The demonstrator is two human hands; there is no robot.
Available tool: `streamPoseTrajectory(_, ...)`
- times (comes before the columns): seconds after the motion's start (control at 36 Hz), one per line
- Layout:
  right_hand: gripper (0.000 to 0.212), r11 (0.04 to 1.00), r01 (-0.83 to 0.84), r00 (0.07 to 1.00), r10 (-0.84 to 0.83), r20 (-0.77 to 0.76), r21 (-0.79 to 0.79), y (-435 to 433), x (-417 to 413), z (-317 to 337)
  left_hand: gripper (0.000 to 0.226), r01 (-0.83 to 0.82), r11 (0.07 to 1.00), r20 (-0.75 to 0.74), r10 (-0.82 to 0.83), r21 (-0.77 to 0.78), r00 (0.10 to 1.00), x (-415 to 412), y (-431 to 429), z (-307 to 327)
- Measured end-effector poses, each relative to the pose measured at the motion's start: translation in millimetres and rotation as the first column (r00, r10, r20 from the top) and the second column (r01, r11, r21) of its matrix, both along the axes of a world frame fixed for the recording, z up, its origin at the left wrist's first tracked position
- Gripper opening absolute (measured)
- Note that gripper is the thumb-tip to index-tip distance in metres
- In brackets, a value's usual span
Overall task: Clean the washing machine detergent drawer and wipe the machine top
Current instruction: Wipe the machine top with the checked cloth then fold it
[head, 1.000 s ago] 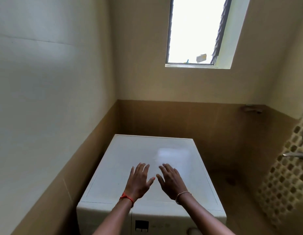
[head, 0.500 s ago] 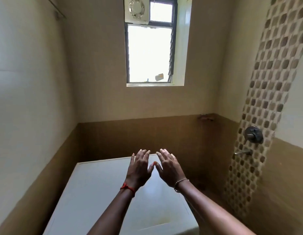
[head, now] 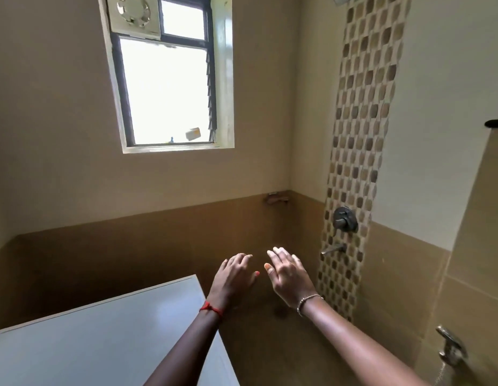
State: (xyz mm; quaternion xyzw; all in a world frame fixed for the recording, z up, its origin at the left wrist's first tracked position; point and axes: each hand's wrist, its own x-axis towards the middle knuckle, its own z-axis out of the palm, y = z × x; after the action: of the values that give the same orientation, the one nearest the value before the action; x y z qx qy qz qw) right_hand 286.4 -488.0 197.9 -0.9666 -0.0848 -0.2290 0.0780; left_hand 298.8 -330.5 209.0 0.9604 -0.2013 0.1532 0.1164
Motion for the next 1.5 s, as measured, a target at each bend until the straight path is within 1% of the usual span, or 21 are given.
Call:
streamPoseTrajectory(0.14,0.049,0.999,0.033,0.998,-0.034,0.049,0.016,-73.6,46.1,-4.9,0.053,0.014,1.000,-0.017,-0.015,-0.017,1.000,48.7,-62.0,-2.1)
streamPoseTrajectory(0.17,0.054,0.999,0.040,0.998,-0.042,0.045,0.028,-90.6,55.2,-6.6,0.052,0.022,0.999,-0.027,-0.023,-0.024,0.999,59.5,-77.4,-3.7)
streamPoseTrajectory(0.22,0.075,0.998,0.021,0.999,-0.022,0.024,0.058,-109.4,65.3,-5.2,0.051,0.036,0.999,-0.037,-0.037,-0.036,0.999,74.4,-93.8,-3.6)
streamPoseTrajectory(0.25,0.086,0.997,0.015,0.999,-0.013,-0.031,0.069,-121.3,70.2,-6.2,0.050,0.035,0.998,-0.035,-0.036,-0.044,0.999,82.1,-102.9,-4.0)
streamPoseTrajectory(0.28,0.093,0.997,0.021,0.998,-0.017,-0.053,0.078,-135.3,77.0,-8.3,0.049,0.027,0.998,-0.034,-0.029,-0.049,0.999,91.5,-113.7,-5.2)
streamPoseTrajectory(0.33,0.099,0.998,0.037,0.997,-0.033,-0.074,0.059,-161.4,92.8,-7.8,0.049,0.013,0.998,-0.040,-0.015,-0.065,0.999,110.3,-133.3,-6.8)
streamPoseTrajectory(0.44,0.101,0.994,0.060,0.991,-0.049,-0.124,0.089,-200.9,121.7,-8.3,0.048,0.017,0.996,-0.072,-0.024,-0.090,0.997,140.7,-165.4,-10.9)
streamPoseTrajectory(0.61,0.099,0.988,0.041,0.991,-0.021,-0.136,0.147,-239.7,170.3,-13.7,0.048,-0.009,0.986,-0.077,-0.004,-0.164,0.997,192.3,-200.9,-15.4)
streamPoseTrajectory(0.69,0.088,0.986,0.037,0.988,-0.011,-0.155,0.166,-254.4,199.7,-16.1,0.047,-0.019,0.978,-0.094,-0.001,-0.210,0.996,221.9,-215.0,-19.9)
streamPoseTrajectory(0.78,0.098,0.975,0.018,0.984,0.022,-0.175,0.222,-267.4,237.0,-18.1,0.046,-0.040,0.968,-0.130,0.007,-0.247,0.991,256.8,-227.3,-26.5)
streamPoseTrajectory(0.81,0.091,0.972,0.017,0.984,0.025,-0.174,0.234,-271.0,250.7,-19.7,0.046,-0.041,0.965,-0.137,0.006,-0.258,0.991,270.0,-231.4,-29.9)
streamPoseTrajectory(0.86,0.065,0.971,0.010,0.984,0.033,-0.174,0.238,-278.7,279.4,-23.3,0.046,-0.044,0.958,-0.144,0.003,-0.282,0.990,299.5,-240.1,-37.8)
streamPoseTrajectory(0.89,0.060,0.970,0.001,0.984,0.042,-0.170,0.244,-283.2,295.0,-25.7,0.046,-0.045,0.955,-0.147,0.002,-0.295,0.989,314.9,-244.3,-41.3)
streamPoseTrajectory(0.97,0.063,0.972,-0.004,0.984,0.045,-0.171,0.236,-295.6,346.9,-35.1,0.045,-0.044,0.944,-0.144,-0.004,-0.326,0.990,367.5,-258.6,-52.1)
streamPoseTrajectory(1.03,0.057,0.971,-0.003,0.983,0.047,-0.178,0.238,-304.6,385.5,-42.2,0.044,-0.050,0.935,-0.142,0.000,-0.351,0.990,405.2,-267.6,-58.6)
streamPoseTrajectory(1.11,0.054,0.967,0.005,0.980,0.046,-0.193,0.256,-316.6,442.8,-49.7,0.044,-0.064,0.923,-0.151,0.007,-0.380,0.989,461.9,-279.8,-68.7)
streamPoseTrajectory(1.25,0.052,0.908,0.010,0.963,0.103,-0.247,0.419,-326.6,521.3,-61.7,0.043,-0.100,0.890,-0.202,0.009,-0.445,0.979,532.3,-295.3,-82.0)
streamPoseTrajectory(1.33,0.052,0.880,0.027,0.956,0.116,-0.270,0.473,-327.7,561.8,-68.8,0.042,-0.126,0.841,-0.255,-0.015,-0.526,0.967,571.4,-299.1,-85.9)
streamPoseTrajectory(1.42,0.053,0.856,0.049,0.943,0.131,-0.307,0.515,-329.0,602.8,-78.9,0.041,-0.194,0.745,-0.306,-0.015,-0.638,0.952,612.1,-303.5,-90.0)
streamPoseTrajectory(1.5,0.054,0.842,0.066,0.921,0.155,-0.357,0.535,-329.4,642.9,-89.2,0.037,-0.240,0.669,-0.338,-0.018,-0.704,0.941,646.3,-308.8,-94.8)
